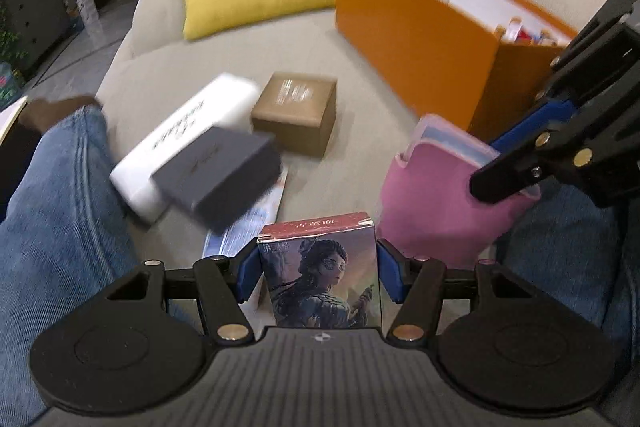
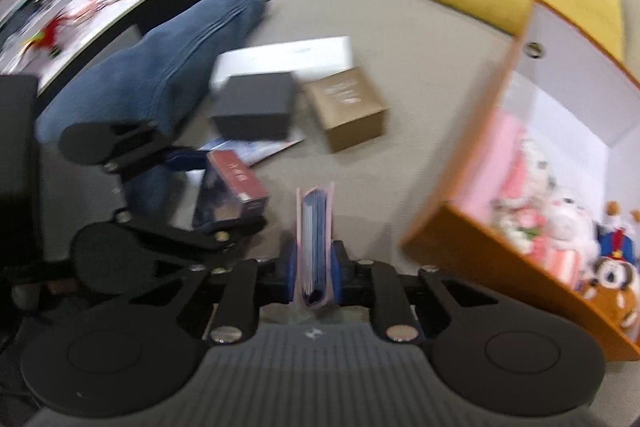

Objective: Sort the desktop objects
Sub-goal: 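Lift the card box and pink wallet with both tools toward the orange box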

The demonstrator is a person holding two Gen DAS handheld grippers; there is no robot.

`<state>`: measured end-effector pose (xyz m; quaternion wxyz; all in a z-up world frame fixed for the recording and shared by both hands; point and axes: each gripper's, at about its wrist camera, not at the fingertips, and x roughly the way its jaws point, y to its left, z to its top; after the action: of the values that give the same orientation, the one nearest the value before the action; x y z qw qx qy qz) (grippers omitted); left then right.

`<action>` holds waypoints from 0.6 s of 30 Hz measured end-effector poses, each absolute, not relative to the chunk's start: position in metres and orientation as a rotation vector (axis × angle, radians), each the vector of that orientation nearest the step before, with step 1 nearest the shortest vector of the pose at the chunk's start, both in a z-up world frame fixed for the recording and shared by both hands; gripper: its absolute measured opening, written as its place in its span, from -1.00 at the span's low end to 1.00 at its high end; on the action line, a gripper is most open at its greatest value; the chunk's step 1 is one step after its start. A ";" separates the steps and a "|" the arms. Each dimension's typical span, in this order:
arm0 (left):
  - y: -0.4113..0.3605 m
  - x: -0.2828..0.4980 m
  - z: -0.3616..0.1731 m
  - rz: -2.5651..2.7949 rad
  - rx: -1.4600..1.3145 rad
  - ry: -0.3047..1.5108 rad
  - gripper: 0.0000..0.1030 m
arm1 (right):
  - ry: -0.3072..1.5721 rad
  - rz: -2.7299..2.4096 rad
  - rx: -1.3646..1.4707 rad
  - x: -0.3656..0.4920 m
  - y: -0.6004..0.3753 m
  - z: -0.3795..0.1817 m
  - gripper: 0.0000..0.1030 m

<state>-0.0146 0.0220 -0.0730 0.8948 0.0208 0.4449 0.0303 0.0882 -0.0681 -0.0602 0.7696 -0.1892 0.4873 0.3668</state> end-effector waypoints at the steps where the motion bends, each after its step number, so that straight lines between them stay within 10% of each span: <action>1: 0.023 -0.018 -0.074 0.067 0.044 0.932 0.35 | 1.053 0.801 -0.419 0.085 -0.066 -0.061 -0.64; 18: 0.000 0.001 0.021 -0.070 0.145 0.625 0.29 | 0.901 0.691 -0.139 0.090 -0.140 0.022 -0.69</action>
<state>0.0014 0.0002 0.0212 0.9483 0.0714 0.3072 -0.0345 0.0897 -0.1403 0.0221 0.8408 -0.0658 0.4264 0.3271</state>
